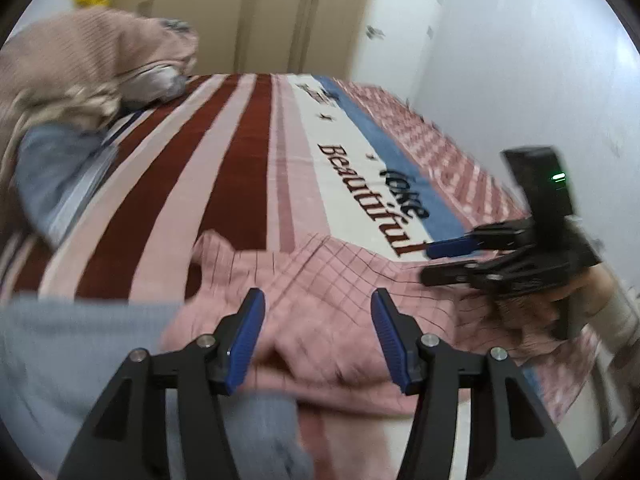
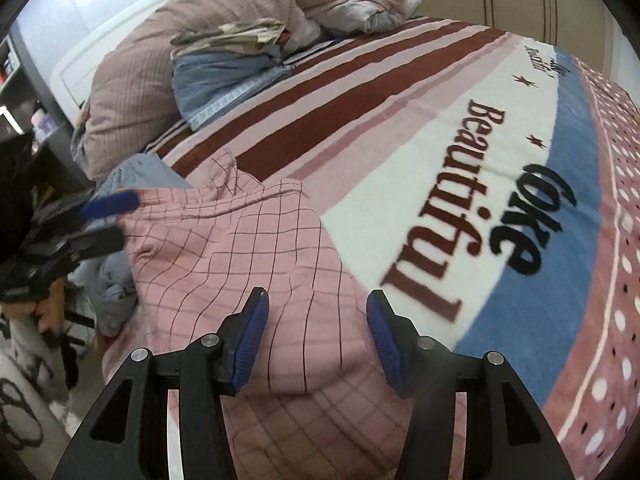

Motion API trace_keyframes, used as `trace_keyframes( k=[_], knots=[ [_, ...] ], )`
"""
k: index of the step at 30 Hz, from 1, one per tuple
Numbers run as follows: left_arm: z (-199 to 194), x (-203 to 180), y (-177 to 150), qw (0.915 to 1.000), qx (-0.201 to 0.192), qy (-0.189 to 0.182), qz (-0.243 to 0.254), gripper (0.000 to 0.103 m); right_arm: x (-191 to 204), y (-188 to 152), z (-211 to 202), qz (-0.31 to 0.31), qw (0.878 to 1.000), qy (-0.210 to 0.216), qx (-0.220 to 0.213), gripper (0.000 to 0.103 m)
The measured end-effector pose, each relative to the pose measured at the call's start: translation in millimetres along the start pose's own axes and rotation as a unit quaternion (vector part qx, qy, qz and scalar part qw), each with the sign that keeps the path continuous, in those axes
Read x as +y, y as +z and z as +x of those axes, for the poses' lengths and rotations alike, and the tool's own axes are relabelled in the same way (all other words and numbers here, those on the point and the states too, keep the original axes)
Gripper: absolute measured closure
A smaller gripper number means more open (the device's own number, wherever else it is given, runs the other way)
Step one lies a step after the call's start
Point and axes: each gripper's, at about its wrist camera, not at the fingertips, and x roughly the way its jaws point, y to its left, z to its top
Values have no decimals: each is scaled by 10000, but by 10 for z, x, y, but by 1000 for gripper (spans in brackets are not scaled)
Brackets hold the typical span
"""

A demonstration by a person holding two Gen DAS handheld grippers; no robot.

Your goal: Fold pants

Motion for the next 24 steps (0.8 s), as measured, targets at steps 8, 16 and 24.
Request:
trace_keyframes(
  k=[8, 16, 24],
  knots=[
    [618, 304, 47, 9908, 1250, 522, 28, 47, -16, -275, -302, 141, 9994, 162, -255, 56],
    [622, 155, 2, 9878, 1333, 687, 432, 61, -16, -415, -352, 164, 9992, 257, -277, 56],
    [345, -102, -72, 9847, 985, 968, 1066, 95, -78, -457, -420, 298, 9986, 247, -362, 56]
  ],
)
